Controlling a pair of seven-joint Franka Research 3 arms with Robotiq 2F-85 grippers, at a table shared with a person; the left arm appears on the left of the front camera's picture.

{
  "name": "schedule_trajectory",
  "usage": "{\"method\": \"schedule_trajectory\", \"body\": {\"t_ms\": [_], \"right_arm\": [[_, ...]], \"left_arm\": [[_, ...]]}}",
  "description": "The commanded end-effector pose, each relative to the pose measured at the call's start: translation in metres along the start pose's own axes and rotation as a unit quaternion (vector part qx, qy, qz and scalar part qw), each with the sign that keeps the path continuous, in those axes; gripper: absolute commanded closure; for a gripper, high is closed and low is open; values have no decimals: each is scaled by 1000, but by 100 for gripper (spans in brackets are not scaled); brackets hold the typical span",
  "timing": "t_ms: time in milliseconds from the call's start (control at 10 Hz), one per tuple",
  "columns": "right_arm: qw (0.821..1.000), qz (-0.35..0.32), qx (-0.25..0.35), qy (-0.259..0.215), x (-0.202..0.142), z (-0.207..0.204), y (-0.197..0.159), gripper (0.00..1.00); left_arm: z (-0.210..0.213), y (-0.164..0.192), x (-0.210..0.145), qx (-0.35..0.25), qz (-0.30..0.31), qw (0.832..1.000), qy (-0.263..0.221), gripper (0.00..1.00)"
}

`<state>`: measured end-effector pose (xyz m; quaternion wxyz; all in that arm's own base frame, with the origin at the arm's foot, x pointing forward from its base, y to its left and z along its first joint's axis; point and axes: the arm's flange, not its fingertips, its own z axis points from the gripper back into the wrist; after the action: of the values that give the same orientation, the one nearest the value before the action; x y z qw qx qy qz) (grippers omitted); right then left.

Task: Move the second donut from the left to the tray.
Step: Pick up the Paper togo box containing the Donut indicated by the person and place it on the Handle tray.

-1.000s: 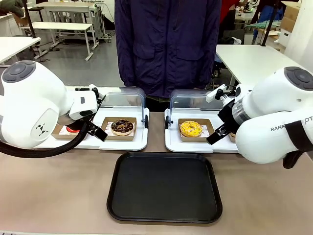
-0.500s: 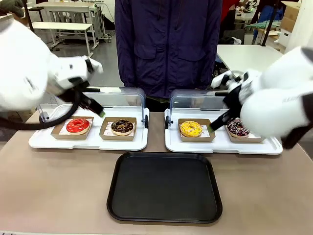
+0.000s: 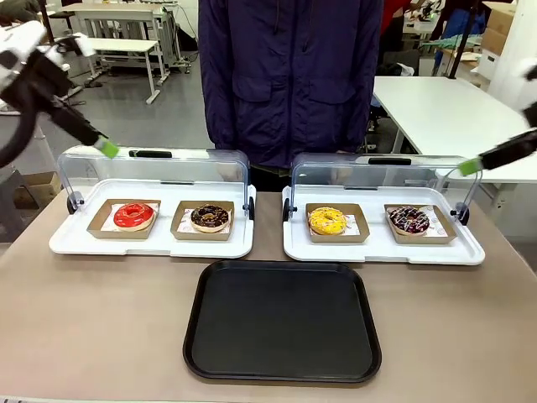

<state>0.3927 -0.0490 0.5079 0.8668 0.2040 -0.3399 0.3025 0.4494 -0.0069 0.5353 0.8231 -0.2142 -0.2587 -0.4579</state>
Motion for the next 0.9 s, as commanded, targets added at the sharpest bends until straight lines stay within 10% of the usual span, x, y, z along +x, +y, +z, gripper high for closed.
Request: {"method": "schedule_trajectory", "body": {"t_ms": [0,800], "right_arm": [[995,39,79,-38,-16,15,-33,0],[997,35,54,-36,-27,21,-29,0]], "left_arm": [[8,44,-22,-63,-76,995,-12,0],[16,66,-50,-85,-118,989,12,0]]}}
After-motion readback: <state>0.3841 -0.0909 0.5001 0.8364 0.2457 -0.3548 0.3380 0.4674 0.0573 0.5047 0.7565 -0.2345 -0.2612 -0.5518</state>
